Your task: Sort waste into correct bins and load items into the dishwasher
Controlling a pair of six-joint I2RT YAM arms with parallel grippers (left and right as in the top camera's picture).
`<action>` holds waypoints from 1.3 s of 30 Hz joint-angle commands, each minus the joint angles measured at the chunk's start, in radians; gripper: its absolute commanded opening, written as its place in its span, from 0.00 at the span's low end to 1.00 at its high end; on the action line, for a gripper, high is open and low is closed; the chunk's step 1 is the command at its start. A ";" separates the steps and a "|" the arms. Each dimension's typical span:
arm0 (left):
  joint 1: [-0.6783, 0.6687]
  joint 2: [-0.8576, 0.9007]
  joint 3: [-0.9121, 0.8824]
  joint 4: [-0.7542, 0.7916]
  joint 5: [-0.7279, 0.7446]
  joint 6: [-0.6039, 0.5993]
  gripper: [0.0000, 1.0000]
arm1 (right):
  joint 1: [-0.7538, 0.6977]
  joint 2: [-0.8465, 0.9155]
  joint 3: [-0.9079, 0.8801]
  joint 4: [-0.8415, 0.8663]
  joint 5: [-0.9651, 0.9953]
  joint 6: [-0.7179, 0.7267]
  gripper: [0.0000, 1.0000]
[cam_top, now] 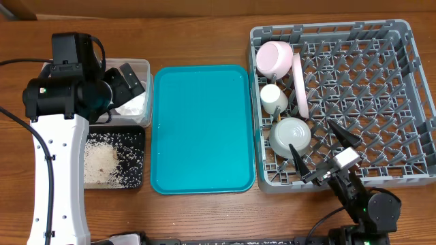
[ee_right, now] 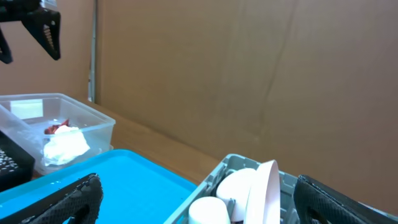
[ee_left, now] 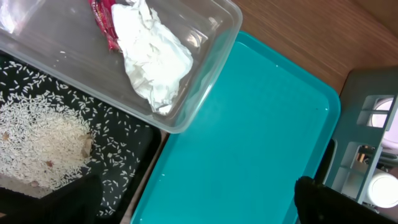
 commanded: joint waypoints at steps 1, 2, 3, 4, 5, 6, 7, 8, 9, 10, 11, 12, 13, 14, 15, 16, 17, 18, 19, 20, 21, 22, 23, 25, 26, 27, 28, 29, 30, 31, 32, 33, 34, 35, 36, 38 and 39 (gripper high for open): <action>-0.009 -0.008 0.020 0.001 0.002 0.019 1.00 | 0.012 -0.058 -0.042 0.003 0.079 0.003 1.00; -0.009 -0.008 0.020 0.001 0.002 0.019 1.00 | 0.017 -0.082 -0.062 0.004 0.102 0.003 1.00; -0.009 -0.008 0.020 0.001 0.003 0.019 1.00 | 0.021 -0.103 -0.082 0.003 0.121 0.003 1.00; -0.009 -0.008 0.020 0.001 0.002 0.019 1.00 | 0.027 -0.129 -0.111 0.003 0.140 0.003 1.00; -0.009 -0.008 0.020 0.001 0.002 0.019 1.00 | 0.031 -0.146 -0.133 0.004 0.143 0.003 1.00; -0.009 -0.008 0.020 0.001 0.002 0.019 1.00 | 0.032 -0.156 -0.146 0.002 0.145 0.005 1.00; -0.009 -0.008 0.020 0.001 0.002 0.019 1.00 | 0.033 -0.169 -0.143 -0.039 0.145 0.007 1.00; -0.009 -0.008 0.020 0.001 0.002 0.019 1.00 | 0.040 -0.186 -0.143 -0.080 0.155 0.012 1.00; -0.009 -0.008 0.020 0.001 0.002 0.019 1.00 | 0.041 -0.194 -0.143 -0.101 0.159 0.013 1.00; -0.009 -0.008 0.020 0.001 0.002 0.019 1.00 | 0.041 -0.201 -0.143 -0.122 0.164 0.013 1.00; -0.009 -0.008 0.020 0.001 0.002 0.019 1.00 | 0.041 -0.212 -0.143 -0.168 0.175 0.013 1.00; -0.009 -0.008 0.020 0.001 0.003 0.019 1.00 | 0.042 -0.224 -0.143 -0.222 0.184 0.013 1.00; -0.009 -0.008 0.020 0.001 0.002 0.019 1.00 | 0.043 -0.240 -0.143 -0.279 0.193 0.014 1.00; -0.009 -0.008 0.020 0.002 0.003 0.019 1.00 | 0.043 -0.241 -0.143 -0.272 0.242 0.016 1.00; -0.009 -0.008 0.020 0.001 0.003 0.019 1.00 | 0.043 -0.241 -0.143 -0.275 0.272 0.017 1.00; -0.009 -0.008 0.020 0.001 0.003 0.019 1.00 | 0.043 -0.241 -0.143 -0.275 0.279 0.016 1.00; -0.009 -0.008 0.020 0.001 0.002 0.019 1.00 | 0.043 -0.241 -0.143 -0.275 0.278 0.017 1.00; -0.009 -0.008 0.020 0.002 0.002 0.019 1.00 | 0.043 -0.241 -0.143 -0.275 0.278 0.017 1.00; -0.009 -0.008 0.020 0.001 0.002 0.019 1.00 | 0.043 -0.241 -0.143 -0.275 0.278 0.017 1.00; -0.009 -0.008 0.020 0.001 0.002 0.019 1.00 | 0.043 -0.241 -0.143 -0.275 0.278 0.016 1.00; -0.009 -0.008 0.020 0.001 0.002 0.019 1.00 | 0.043 -0.241 -0.143 -0.278 0.279 0.017 1.00; -0.009 -0.008 0.020 0.001 0.002 0.019 1.00 | 0.043 -0.241 -0.143 -0.278 0.282 0.017 1.00; -0.009 -0.008 0.020 0.001 0.002 0.019 1.00 | 0.043 -0.241 -0.143 -0.278 0.282 0.018 0.99; -0.009 -0.008 0.020 0.001 0.002 0.019 1.00 | 0.043 -0.241 -0.143 -0.278 0.304 0.054 1.00; -0.009 -0.008 0.020 0.001 0.002 0.019 1.00 | 0.043 -0.241 -0.143 -0.283 0.336 0.103 1.00; -0.009 -0.008 0.020 0.001 0.003 0.019 1.00 | 0.043 -0.241 -0.143 -0.287 0.384 0.174 1.00; -0.009 -0.008 0.020 0.001 0.002 0.019 1.00 | 0.043 -0.241 -0.143 -0.290 0.417 0.217 1.00; -0.009 -0.008 0.020 0.001 0.002 0.019 1.00 | 0.043 -0.241 -0.143 -0.292 0.428 0.231 1.00; -0.009 -0.008 0.020 0.001 0.002 0.019 1.00 | 0.043 -0.241 -0.143 -0.292 0.428 0.230 1.00; -0.009 -0.008 0.020 0.001 0.002 0.019 1.00 | 0.043 -0.241 -0.143 -0.292 0.426 0.231 1.00; -0.009 -0.008 0.020 0.001 0.002 0.019 1.00 | 0.043 -0.241 -0.143 -0.292 0.425 0.230 1.00; -0.009 -0.008 0.020 0.001 0.003 0.019 1.00 | 0.043 -0.240 -0.143 -0.292 0.425 0.230 1.00; -0.009 -0.008 0.020 0.001 0.002 0.019 1.00 | 0.043 -0.240 -0.143 -0.292 0.425 0.230 1.00; -0.009 -0.008 0.020 0.001 0.002 0.019 1.00 | 0.043 -0.240 -0.143 -0.292 0.425 0.230 1.00; -0.009 -0.008 0.020 0.001 0.002 0.019 1.00 | 0.043 -0.240 -0.143 -0.292 0.425 0.230 1.00; -0.009 -0.008 0.020 0.001 0.002 0.019 1.00 | 0.043 -0.240 -0.143 -0.292 0.425 0.230 1.00; -0.009 -0.008 0.020 0.001 0.002 0.019 1.00 | 0.043 -0.240 -0.143 -0.292 0.425 0.230 1.00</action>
